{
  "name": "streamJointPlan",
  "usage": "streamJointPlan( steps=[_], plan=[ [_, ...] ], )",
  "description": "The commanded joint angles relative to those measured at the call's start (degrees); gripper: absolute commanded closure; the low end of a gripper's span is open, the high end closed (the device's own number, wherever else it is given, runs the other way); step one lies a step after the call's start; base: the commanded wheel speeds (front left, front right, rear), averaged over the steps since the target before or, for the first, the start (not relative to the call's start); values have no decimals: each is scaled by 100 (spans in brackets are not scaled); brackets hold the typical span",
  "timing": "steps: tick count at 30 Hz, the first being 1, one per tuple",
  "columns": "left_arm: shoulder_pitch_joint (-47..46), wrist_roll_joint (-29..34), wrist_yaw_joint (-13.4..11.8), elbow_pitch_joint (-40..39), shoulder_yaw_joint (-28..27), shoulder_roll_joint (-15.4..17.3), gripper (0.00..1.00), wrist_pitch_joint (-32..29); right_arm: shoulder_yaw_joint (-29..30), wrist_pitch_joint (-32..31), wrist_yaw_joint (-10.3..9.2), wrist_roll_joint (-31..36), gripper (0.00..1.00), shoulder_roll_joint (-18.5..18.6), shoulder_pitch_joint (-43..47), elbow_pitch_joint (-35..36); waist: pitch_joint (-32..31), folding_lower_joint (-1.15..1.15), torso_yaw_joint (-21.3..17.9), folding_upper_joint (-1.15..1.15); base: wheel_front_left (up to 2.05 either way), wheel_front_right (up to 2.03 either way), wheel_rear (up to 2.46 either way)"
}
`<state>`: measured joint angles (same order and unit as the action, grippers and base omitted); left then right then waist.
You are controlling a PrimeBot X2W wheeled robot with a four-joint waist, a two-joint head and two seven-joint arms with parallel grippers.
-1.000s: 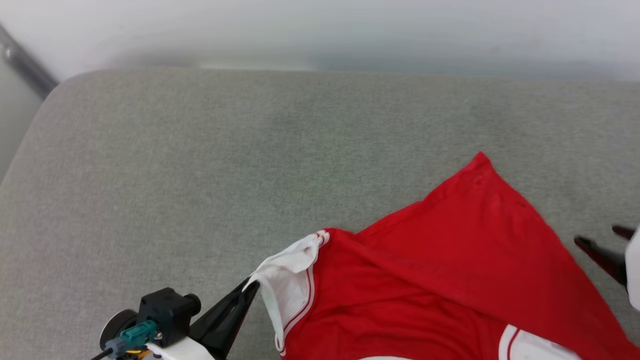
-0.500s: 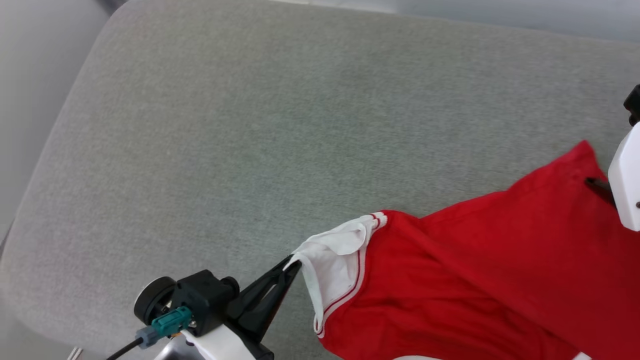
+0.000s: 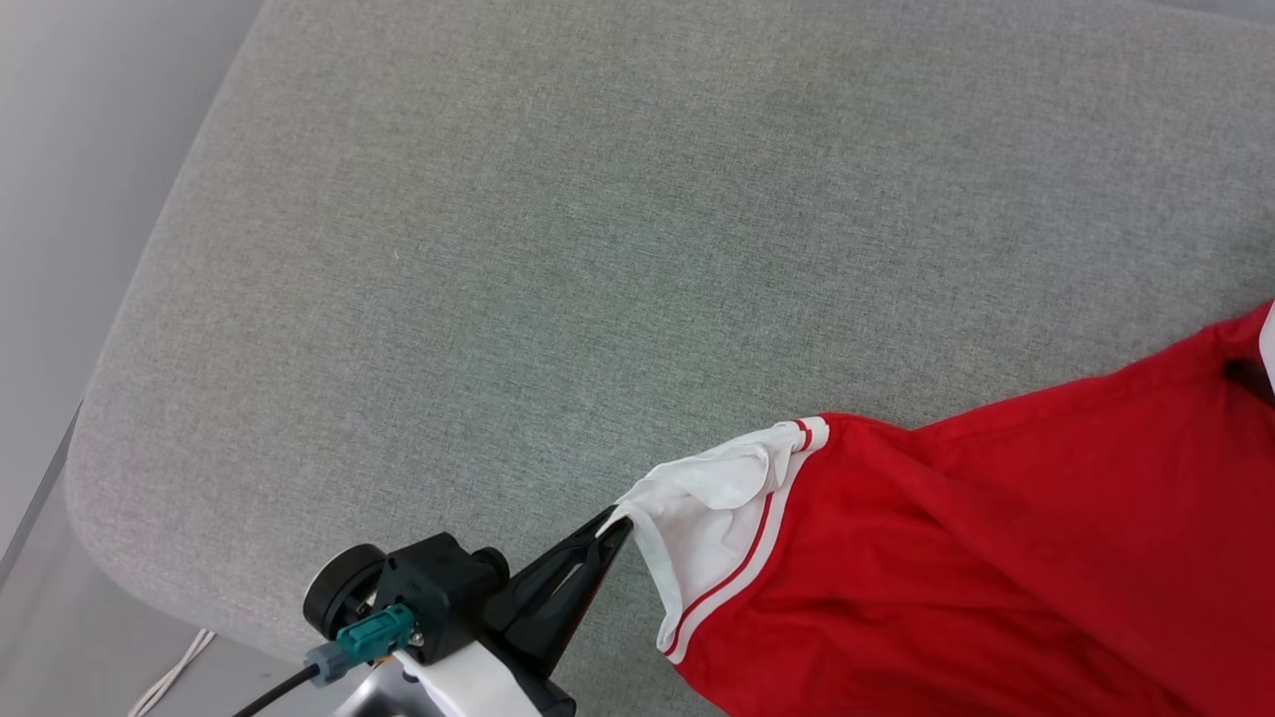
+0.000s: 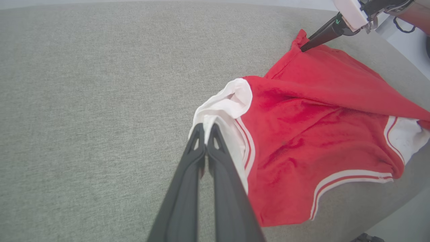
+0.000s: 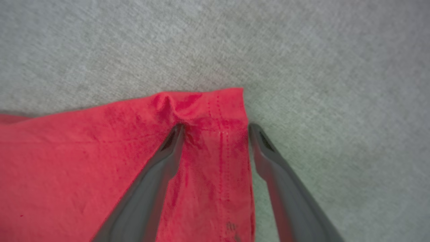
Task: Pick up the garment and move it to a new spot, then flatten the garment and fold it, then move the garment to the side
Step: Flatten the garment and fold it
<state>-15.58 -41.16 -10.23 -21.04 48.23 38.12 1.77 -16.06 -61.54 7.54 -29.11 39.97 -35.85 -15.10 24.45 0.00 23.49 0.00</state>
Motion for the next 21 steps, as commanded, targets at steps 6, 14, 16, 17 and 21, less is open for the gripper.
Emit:
streamJointPlan(
  steps=[6, 14, 16, 17, 21],
  plan=[
    [-105, -35, 51, 130, 11, -43, 100, 56, -229, 206, -9, -90, 100, -85, 300, -438, -90, 0, -42, 0, 0, 0, 0],
    [-49, -103, -50, 151, -205, 178, 100, 123, -55, 1107, -8, -208, 100, -274, -300, -413, -648, 0, -431, 0, 0, 0, 0],
    [-37, -130, -91, 107, -293, 272, 100, 127, -43, 1317, -7, -298, 100, -345, -347, -418, -827, 0, -568, 0, 0, 0, 0],
    [-46, -122, -107, 71, -341, 330, 100, 123, -28, 1422, -7, -344, 100, -363, -393, -402, -909, 0, -640, 0, 0, 0, 0],
    [-152, -99, -214, -84, -588, 568, 100, 152, -28, 1828, -7, -506, 100, -380, -532, -265, -1240, 0, -941, 0, 0, 0, 0]
  ],
)
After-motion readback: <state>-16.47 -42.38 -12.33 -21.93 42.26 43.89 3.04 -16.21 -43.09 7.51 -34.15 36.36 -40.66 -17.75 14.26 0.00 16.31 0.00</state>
